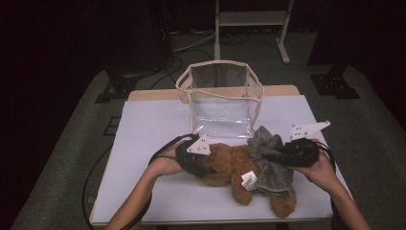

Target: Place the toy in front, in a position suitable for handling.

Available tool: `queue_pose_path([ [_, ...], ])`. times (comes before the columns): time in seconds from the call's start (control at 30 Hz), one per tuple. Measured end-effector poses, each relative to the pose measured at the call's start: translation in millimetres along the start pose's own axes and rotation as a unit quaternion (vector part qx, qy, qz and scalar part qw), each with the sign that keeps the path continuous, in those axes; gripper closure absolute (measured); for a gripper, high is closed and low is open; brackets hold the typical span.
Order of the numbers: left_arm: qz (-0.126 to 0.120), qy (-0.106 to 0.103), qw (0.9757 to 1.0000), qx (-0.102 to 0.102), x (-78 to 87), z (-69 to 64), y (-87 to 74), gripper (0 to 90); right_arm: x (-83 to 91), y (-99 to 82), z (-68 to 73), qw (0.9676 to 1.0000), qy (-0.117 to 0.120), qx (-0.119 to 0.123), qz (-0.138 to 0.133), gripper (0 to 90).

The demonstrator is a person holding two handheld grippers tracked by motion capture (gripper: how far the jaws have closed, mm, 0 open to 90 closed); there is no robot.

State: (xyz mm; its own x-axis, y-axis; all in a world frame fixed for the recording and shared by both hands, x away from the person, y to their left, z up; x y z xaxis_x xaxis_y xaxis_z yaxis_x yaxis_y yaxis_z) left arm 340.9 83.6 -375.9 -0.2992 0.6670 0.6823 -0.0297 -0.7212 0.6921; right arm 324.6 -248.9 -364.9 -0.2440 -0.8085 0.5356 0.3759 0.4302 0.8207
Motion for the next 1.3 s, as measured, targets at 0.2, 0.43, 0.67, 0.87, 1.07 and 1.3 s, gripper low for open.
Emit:
queue_pose_path([
  [0.2,0.027,0.053,0.9982,-0.009,38.5,6.3,-12.9,31.6,-30.1,26.9,5.0,0.9995,0.018,0.025,0.008,75.8],
  [0.43,0.041,0.04,0.9983,0.015,64.9,-19.1,-58.2,27.9,-76.0,37.5,26.9,0.9948,0.071,0.059,0.044,75.8],
  [0.67,-0.008,0.039,0.9967,0.07,75.5,-25.0,-77.4,11.7,-74.7,19.9,44.5,0.9936,0.08,0.065,0.048,75.9],
  [0.87,-0.019,0.014,0.9957,0.089,68.6,-18.7,-85.6,14.5,-56.1,-9.0,40.2,0.9956,0.075,0.038,0.039,76.0],
  [1.07,-0.02,0.007,0.996,0.086,69.1,-19.7,-91.2,22.3,-41.2,-32.8,19.1,0.9977,0.045,-0.003,0.051,75.9],
  [1.3,-0.011,0.01,0.9964,0.083,71.5,-23.0,-93.9,22.9,-57.6,-36.1,5.2,0.9965,0.046,-0.031,0.062,76.1],
])
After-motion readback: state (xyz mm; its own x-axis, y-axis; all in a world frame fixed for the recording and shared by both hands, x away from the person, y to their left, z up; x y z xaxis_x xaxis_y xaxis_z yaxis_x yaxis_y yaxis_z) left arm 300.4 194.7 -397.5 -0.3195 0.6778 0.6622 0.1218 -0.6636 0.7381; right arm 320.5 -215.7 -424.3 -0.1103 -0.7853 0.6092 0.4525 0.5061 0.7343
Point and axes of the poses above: each handheld gripper's, and its own axes: x roughly backward along the jaws, y roughly out of its top, z roughly to its left, the point moved 1 cm from there along -x, roughly forward along the jaws, and after that the axes turned 2 degrees about y, right-handed, at the moved point
